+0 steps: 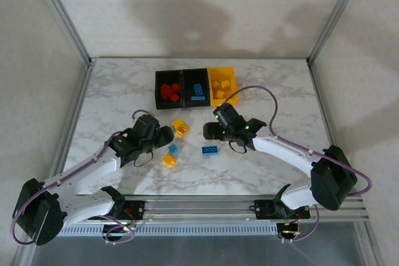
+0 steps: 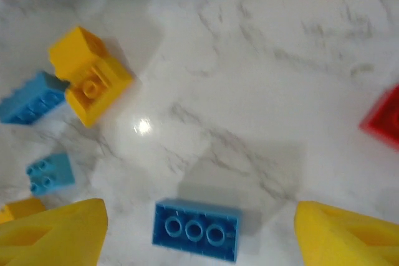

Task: Sort the legos into containers by color
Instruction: Pick up the lego from the bottom-center of the table.

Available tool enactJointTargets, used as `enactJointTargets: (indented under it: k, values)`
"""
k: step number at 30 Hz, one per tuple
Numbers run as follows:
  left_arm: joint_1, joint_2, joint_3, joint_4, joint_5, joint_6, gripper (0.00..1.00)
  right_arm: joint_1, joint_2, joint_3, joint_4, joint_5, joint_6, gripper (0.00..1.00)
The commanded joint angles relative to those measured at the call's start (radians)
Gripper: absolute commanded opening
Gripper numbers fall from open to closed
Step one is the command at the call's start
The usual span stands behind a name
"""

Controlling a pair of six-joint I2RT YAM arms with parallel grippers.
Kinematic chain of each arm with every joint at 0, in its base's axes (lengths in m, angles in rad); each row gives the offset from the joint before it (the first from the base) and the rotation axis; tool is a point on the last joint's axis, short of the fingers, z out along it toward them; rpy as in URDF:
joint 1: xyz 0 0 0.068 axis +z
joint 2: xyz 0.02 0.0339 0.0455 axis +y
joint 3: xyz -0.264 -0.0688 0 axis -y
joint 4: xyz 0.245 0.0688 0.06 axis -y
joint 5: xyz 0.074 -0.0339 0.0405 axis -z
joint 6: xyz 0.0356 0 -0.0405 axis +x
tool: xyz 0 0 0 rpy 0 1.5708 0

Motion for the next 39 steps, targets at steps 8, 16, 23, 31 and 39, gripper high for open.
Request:
enactJointTargets:
  k: [8,16,23,31,39]
  values:
    - [-0.054,-0.055,-0.051,0.036,0.093,0.06,0.73,0.098,0.163,-0.016,-0.007,0.065,0.116,0.88]
    - [-0.054,-0.073,-0.073,0.034,0.068,0.059,0.72,0.111,0.282,0.016,0.012,0.06,0.132,0.87]
    - [-0.054,-0.081,-0.086,0.037,0.061,0.051,0.72,0.111,0.309,0.028,0.033,0.04,0.128,0.74]
    - [-0.054,-0.079,-0.097,0.046,0.058,0.045,0.72,0.111,0.324,0.062,0.025,0.034,0.099,0.39]
    - [-0.054,-0.082,-0.096,0.06,0.03,0.03,0.71,0.111,0.267,0.081,0.019,0.087,0.094,0.31]
